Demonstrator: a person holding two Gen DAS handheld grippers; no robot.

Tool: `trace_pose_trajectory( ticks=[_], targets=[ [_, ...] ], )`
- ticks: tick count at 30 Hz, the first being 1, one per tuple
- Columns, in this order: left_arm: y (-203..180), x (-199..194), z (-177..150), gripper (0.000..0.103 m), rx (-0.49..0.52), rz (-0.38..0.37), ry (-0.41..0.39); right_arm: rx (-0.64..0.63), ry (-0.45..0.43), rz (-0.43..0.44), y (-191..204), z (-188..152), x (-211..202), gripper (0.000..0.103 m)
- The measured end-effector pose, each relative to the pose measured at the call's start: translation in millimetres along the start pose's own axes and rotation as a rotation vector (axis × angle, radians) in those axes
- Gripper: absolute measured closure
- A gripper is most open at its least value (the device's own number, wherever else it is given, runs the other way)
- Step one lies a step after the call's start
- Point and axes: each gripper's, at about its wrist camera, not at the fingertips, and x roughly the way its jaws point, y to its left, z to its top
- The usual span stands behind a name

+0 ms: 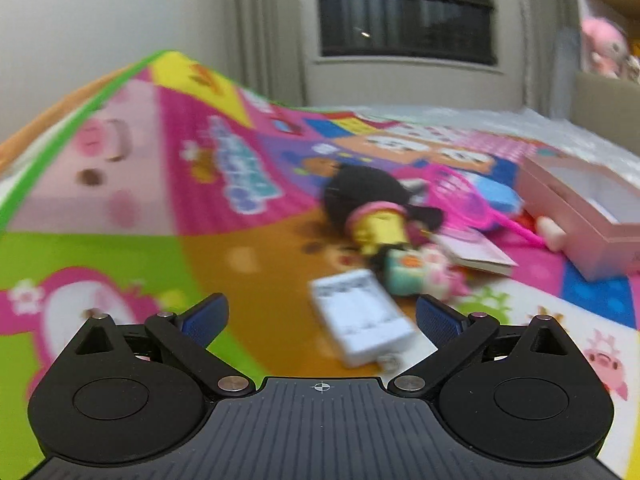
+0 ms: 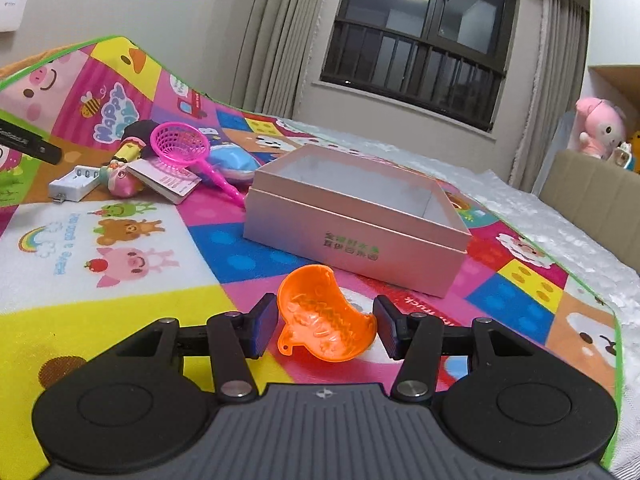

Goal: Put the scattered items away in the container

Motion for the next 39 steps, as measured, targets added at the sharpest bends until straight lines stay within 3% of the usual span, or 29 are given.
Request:
trace_pose_trajectory(
  ticks=[5,6,7,12,16,19,24,30,33,35,39],
  targets=[
    [-36.9,44.9,3.9,0.003,0.052,0.050,0.102,-0.009,-0.020,0.005,1.0,-3.5,-4.1,0.051],
    [-40.4,53.5,3.1,0.019,0.060,0.077,0.125,-0.002,-0.011,0.007,0.0,-4.1,-2.3,0.051],
    [-41.5,58.3,1.3,0.028,0.061,0.087,0.139,0.006,0.004,0.012,-0.8,-4.8,0.6,0.051],
    [-38.7,55.4,-0.3,0.050,0.032,0.081,0.137,0.012,0.032,0.031,0.3,-10.1,9.4,0.049],
    [-37.7,35.7,-3.6,0.050,0.014,0.064,0.122,0.016,0.015,0.028,-0.5,-11.7,6.5,0.050],
    [-44.5,1.7,-6.3,0.051,0.013,0.003,0.070,0.032,0.007,0.034,-2.7,-12.1,4.7,0.052],
    [-84.1,-46.7,-15.2,0.050,0.049,-0.189,0.027,0.045,0.002,0.033,-5.2,-10.7,2.3,0.053],
    [-153.3,-64.2,-36.2,0.050,0.186,-0.441,0.043,0.057,0.020,0.019,-13.3,-19.6,-21.5,0.053],
    [-173.2,-64.0,-50.6,0.050,0.254,-0.455,0.062,0.051,0.047,0.017,-21.4,-27.2,-32.4,0.053],
    [-175.6,-68.3,-56.7,0.047,0.274,-0.451,0.055,0.056,0.049,0.019,-27.0,-29.9,-40.5,0.047],
    [-166.1,-75.6,-61.7,0.021,0.296,-0.400,0.046,0.049,0.037,0.007,-32.8,-31.8,-50.3,0.036]
  ],
)
